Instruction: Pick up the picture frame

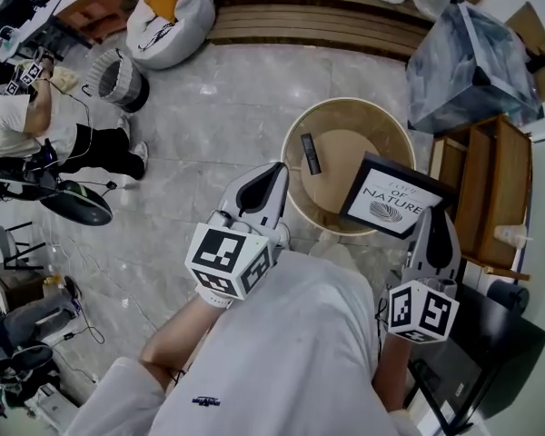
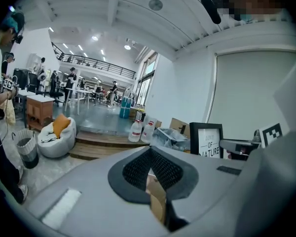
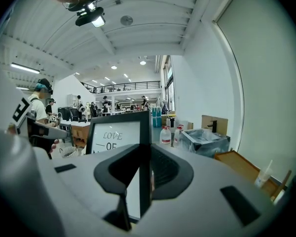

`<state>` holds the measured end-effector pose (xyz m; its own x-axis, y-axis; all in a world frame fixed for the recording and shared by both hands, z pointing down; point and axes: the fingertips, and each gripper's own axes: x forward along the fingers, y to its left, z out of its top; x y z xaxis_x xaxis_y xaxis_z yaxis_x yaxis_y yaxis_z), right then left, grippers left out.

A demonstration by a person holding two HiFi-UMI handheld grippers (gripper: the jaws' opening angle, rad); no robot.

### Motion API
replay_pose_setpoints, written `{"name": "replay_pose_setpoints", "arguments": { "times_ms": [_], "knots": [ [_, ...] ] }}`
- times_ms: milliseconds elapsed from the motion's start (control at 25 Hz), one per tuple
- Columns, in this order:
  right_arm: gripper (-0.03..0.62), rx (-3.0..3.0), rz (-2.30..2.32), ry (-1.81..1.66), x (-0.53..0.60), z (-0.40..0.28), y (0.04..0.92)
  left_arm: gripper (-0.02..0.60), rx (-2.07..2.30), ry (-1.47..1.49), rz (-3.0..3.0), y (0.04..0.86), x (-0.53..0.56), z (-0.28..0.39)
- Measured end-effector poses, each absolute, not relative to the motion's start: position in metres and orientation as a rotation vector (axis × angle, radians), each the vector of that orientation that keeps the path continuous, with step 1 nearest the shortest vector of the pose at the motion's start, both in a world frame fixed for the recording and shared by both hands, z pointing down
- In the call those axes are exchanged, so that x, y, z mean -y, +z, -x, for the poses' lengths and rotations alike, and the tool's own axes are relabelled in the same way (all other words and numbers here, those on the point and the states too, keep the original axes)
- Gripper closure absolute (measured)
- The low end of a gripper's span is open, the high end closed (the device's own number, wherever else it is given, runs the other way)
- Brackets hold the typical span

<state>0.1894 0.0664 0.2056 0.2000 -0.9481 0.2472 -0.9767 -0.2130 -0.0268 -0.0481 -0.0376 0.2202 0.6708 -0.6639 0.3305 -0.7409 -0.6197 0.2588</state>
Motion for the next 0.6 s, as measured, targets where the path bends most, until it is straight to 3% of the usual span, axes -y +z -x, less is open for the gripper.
{"name": "replay_pose_setpoints", "arguments": {
  "times_ms": [600],
  "knots": [
    [0.533, 1.856, -2.325, 0.36, -0.077, -0.186, 0.221, 0.589, 1.111, 0.306, -2.524, 0.228, 0.031, 0.056]
  ]
}}
